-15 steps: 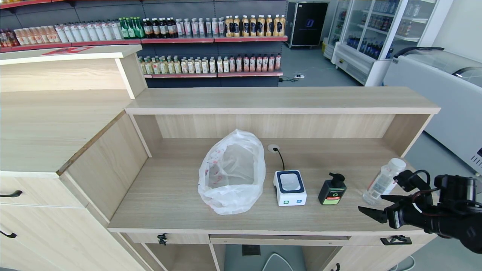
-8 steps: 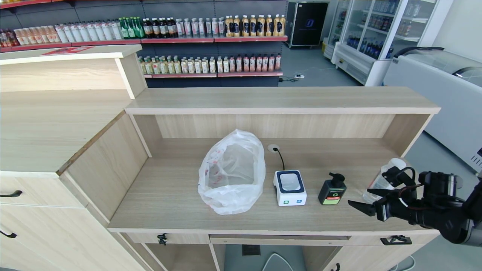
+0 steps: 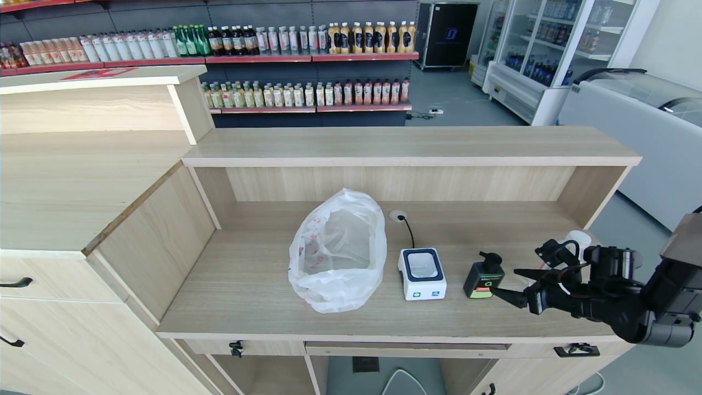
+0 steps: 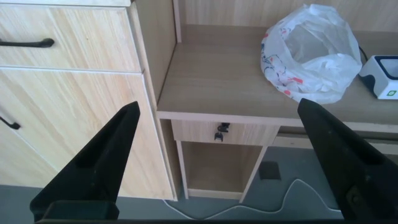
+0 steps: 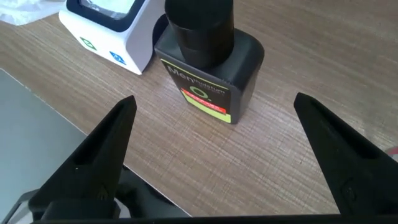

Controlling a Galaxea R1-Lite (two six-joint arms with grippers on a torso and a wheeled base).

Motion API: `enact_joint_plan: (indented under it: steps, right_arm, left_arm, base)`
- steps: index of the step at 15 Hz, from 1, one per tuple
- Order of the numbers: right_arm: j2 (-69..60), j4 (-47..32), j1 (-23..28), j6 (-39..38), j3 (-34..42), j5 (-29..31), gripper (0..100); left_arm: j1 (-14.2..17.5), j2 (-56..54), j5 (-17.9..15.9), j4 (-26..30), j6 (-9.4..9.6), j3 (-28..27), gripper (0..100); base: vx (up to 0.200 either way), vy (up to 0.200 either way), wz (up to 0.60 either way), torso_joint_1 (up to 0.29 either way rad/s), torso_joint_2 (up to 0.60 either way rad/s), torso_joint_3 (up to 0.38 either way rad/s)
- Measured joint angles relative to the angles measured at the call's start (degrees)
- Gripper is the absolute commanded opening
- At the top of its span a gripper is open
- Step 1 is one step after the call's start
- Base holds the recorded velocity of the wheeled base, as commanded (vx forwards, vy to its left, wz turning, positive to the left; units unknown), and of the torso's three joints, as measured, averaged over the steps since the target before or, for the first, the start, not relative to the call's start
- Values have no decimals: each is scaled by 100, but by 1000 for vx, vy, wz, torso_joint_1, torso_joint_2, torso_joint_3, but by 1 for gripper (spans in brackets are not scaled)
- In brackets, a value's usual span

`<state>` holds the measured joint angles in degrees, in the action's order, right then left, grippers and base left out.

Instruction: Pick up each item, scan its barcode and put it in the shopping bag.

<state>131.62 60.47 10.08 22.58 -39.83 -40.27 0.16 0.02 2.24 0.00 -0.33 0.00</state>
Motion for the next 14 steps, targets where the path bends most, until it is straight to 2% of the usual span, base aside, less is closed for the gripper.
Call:
enact_joint_plan:
  steps: [14]
  right_arm:
    - [791, -37, -336, -38, -905, -547, 100]
  left_arm:
    - [0, 0, -4, 0, 0, 0, 100]
  base:
    - [0, 0, 0, 0, 0, 0]
